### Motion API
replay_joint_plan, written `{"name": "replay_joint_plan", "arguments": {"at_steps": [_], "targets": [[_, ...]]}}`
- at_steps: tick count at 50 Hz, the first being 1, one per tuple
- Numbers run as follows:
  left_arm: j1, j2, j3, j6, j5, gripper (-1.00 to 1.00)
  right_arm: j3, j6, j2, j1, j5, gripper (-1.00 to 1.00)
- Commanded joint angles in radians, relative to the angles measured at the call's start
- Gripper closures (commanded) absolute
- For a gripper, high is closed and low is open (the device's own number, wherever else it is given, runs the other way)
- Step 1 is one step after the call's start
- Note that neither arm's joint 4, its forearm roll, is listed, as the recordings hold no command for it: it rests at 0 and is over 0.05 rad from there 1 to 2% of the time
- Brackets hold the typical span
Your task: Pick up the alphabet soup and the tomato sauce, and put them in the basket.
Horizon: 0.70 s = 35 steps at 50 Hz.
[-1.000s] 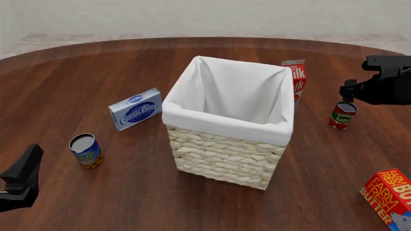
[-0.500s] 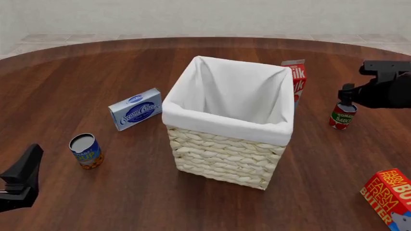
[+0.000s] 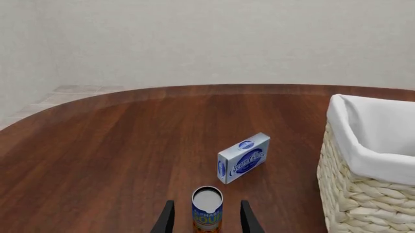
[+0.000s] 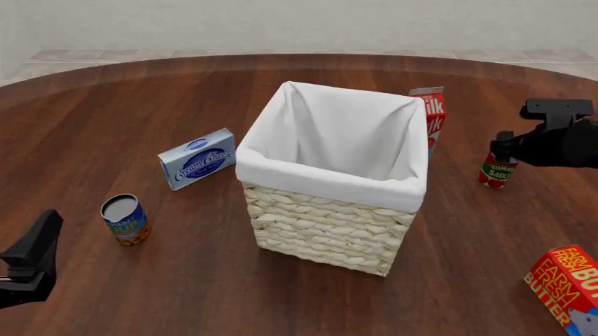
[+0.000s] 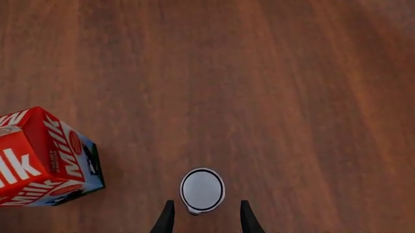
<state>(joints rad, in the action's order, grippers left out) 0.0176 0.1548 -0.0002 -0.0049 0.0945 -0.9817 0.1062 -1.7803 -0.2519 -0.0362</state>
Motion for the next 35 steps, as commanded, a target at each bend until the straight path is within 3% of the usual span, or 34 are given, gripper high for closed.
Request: {"name": "replay_joint_plan", "arguments": {"at_steps": [1, 18, 35], "targets": [[0.000, -0.001, 0.000, 0.000, 0.000, -1.00, 0.012, 0.001, -0.012, 0.005, -0.020, -1.00], [0.004, -0.082, 0.000, -0.004, -0.082, -1.00, -0.037, 0.001, -0.052, 0.015, -0.017, -1.00], [0.004, -0.049, 0.000, -0.004, -0.049, -1.00, -0.059, 0.003, -0.092, 0.018, -0.024, -1.00]]}}
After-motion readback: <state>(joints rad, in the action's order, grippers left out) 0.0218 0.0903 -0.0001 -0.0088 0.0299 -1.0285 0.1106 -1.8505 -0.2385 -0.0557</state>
